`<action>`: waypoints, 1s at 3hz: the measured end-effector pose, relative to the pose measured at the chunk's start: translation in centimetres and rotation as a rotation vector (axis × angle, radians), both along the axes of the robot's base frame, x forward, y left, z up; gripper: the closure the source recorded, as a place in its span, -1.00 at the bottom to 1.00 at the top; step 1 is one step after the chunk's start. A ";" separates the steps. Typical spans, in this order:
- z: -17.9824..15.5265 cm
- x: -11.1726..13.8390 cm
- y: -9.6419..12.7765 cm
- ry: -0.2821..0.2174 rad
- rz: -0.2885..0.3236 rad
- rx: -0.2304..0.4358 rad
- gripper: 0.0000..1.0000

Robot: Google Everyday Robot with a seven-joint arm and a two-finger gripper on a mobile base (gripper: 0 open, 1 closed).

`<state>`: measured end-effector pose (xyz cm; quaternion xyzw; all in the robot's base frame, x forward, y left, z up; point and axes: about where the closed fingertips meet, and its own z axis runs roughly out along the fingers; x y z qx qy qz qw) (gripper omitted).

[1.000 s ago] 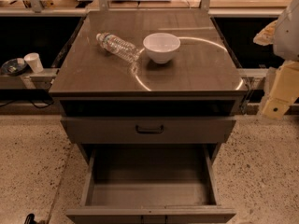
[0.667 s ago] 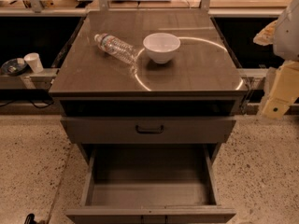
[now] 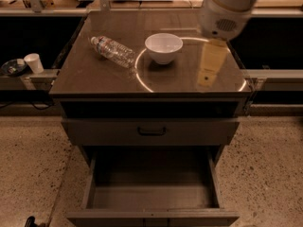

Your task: Place water bottle into middle drawer

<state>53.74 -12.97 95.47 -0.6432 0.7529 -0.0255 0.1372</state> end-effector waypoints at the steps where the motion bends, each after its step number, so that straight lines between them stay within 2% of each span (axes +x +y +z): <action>1: -1.3 7.1 8.0 -0.003 0.071 0.007 -1.00; 2: -1.6 11.5 14.9 -0.020 0.115 0.010 -1.00; 3: -3.6 15.2 20.7 0.000 0.104 0.022 -1.00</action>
Offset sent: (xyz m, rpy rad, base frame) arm 0.1665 0.2379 -0.0169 -0.0051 -0.0122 0.1760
